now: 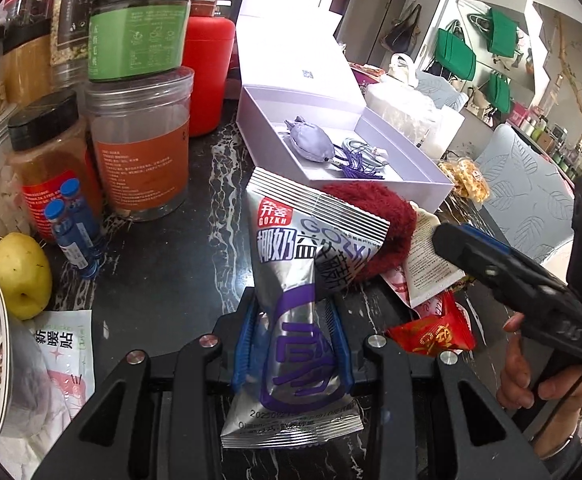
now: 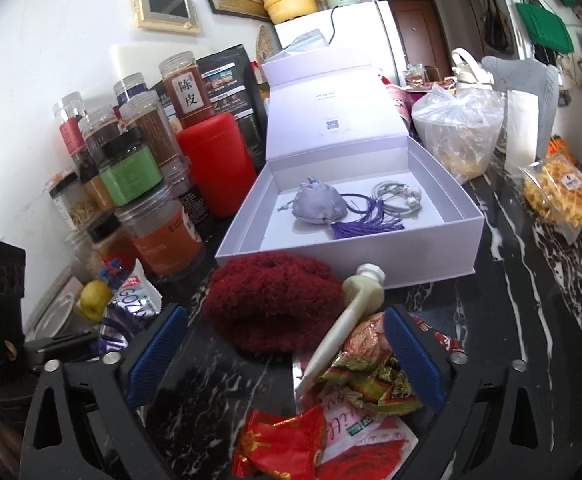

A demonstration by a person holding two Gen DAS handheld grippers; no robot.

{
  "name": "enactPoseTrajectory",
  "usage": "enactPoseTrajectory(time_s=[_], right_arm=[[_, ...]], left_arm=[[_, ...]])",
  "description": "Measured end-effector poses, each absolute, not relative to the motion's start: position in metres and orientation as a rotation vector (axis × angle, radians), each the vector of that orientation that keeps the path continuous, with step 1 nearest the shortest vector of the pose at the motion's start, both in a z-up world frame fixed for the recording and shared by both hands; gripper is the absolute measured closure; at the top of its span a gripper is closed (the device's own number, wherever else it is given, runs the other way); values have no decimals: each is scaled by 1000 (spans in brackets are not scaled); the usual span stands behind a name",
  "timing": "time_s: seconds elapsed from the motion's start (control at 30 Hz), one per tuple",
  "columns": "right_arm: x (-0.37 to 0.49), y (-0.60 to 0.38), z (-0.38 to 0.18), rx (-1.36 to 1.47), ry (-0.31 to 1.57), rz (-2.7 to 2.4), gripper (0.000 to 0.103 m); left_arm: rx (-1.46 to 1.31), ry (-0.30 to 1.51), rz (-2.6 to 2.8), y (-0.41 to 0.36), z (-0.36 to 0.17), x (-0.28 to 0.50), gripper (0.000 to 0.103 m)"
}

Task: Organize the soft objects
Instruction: 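Close the right gripper on the white lotion tube while the left gripper holds the snack bag, then lift and carry the snack bag and lotion tube over the white box with both grippers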

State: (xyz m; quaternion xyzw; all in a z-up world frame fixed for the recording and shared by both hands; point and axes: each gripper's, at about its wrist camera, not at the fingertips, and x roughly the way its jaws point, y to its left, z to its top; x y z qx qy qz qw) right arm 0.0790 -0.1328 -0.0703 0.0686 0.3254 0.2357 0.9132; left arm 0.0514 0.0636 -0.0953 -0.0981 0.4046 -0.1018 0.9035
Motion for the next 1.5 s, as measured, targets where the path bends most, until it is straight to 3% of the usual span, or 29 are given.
enactPoseTrajectory(time_s=[0.13,0.37,0.43,0.73,1.5], right_arm=[[81,-127,-78,102,699,454,34],[88,-125,-82,73,715,376,49],[92,-120,-87,49,742,353,65],[94,-125,-95,11,781,255,93],[16,-169,-39,81,641,241,93]], left_arm=[[-206,832,-204,65,-94,46,69],[-215,835,-192,68,-95,46,69],[-215,834,-191,67,-94,46,69],[-208,828,-193,66,-91,46,69],[-148,749,-272,29,-56,13,69]])
